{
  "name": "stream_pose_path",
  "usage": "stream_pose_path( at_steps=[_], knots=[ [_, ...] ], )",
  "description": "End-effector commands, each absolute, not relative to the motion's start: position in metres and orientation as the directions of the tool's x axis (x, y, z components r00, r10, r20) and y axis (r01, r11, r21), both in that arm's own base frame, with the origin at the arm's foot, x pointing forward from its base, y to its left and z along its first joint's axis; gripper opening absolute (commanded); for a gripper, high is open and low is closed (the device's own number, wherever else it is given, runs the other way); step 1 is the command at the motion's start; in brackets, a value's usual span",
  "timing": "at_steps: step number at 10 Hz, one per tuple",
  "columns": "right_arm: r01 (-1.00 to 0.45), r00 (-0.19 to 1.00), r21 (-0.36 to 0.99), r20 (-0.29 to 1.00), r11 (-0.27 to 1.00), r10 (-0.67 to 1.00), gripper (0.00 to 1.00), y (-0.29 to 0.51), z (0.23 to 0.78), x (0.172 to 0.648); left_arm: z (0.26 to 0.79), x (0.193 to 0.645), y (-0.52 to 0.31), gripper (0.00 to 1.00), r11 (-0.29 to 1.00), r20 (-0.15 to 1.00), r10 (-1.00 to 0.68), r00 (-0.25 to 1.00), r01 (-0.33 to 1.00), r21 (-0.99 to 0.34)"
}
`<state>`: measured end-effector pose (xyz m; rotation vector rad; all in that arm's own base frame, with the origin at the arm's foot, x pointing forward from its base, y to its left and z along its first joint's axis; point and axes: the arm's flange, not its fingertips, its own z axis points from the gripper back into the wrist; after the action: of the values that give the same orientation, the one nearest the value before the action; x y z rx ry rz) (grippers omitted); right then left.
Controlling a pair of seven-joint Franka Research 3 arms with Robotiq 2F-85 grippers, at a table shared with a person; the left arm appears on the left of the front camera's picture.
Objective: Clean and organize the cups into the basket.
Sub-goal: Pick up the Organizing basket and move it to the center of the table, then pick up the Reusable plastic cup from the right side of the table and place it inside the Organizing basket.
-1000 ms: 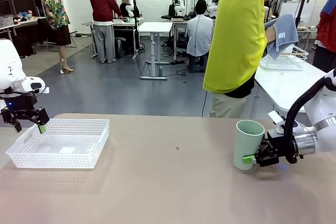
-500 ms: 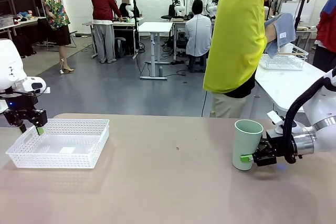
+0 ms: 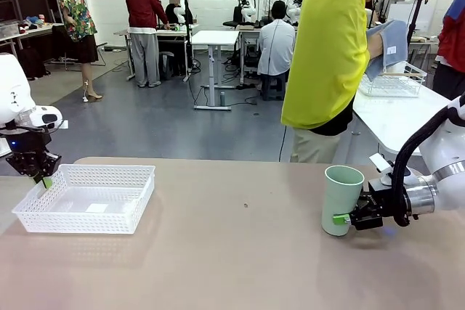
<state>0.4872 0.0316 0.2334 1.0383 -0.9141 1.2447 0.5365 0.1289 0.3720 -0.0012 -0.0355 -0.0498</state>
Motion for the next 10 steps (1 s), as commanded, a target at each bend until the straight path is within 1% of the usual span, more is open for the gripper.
stream_pose_path(
  at_steps=[1,2,3,4,6,7,8,9,10],
  knots=[
    [-0.994,0.106,0.107,0.953,0.012,0.282,0.23,0.031,0.230,0.493,0.372,0.540,0.131,0.00,0.997,0.024,-0.074,0.997,0.074,0.001],
    [-0.994,0.109,0.110,0.953,0.014,0.281,0.00,0.029,0.230,0.493,0.373,0.539,0.131,0.00,0.997,0.023,-0.073,0.997,0.073,0.000],
    [-0.994,0.110,0.110,0.953,0.017,0.281,0.23,0.028,0.229,0.493,0.373,0.539,0.131,0.00,0.997,0.022,-0.073,0.997,0.073,0.001],
    [-0.994,0.112,0.111,0.954,0.019,0.279,0.00,0.027,0.229,0.493,0.373,0.540,0.131,0.00,0.997,0.021,-0.073,0.997,0.073,0.003],
    [-0.994,0.111,0.109,0.953,0.022,0.280,0.00,0.026,0.229,0.493,0.373,0.540,0.131,0.00,0.997,0.020,-0.072,0.997,0.072,0.006],
    [-0.994,0.109,0.106,0.953,0.026,0.281,0.23,0.025,0.230,0.493,0.374,0.540,0.131,0.00,0.998,0.022,-0.070,0.997,0.070,0.009],
    [-0.994,0.112,0.105,0.952,0.041,0.284,0.23,0.023,0.231,0.492,0.376,0.540,0.131,0.00,0.998,0.018,-0.058,0.998,0.058,0.003],
    [-0.994,0.109,0.100,0.950,0.046,0.293,0.04,0.022,0.236,0.488,0.382,0.538,0.131,0.00,1.000,-0.017,-0.022,1.000,0.021,-0.013],
    [-0.993,0.119,0.110,0.945,0.044,0.306,0.04,0.021,0.245,0.483,0.398,0.533,0.132,0.00,0.999,-0.039,-0.016,0.999,0.015,-0.050]
  ],
)
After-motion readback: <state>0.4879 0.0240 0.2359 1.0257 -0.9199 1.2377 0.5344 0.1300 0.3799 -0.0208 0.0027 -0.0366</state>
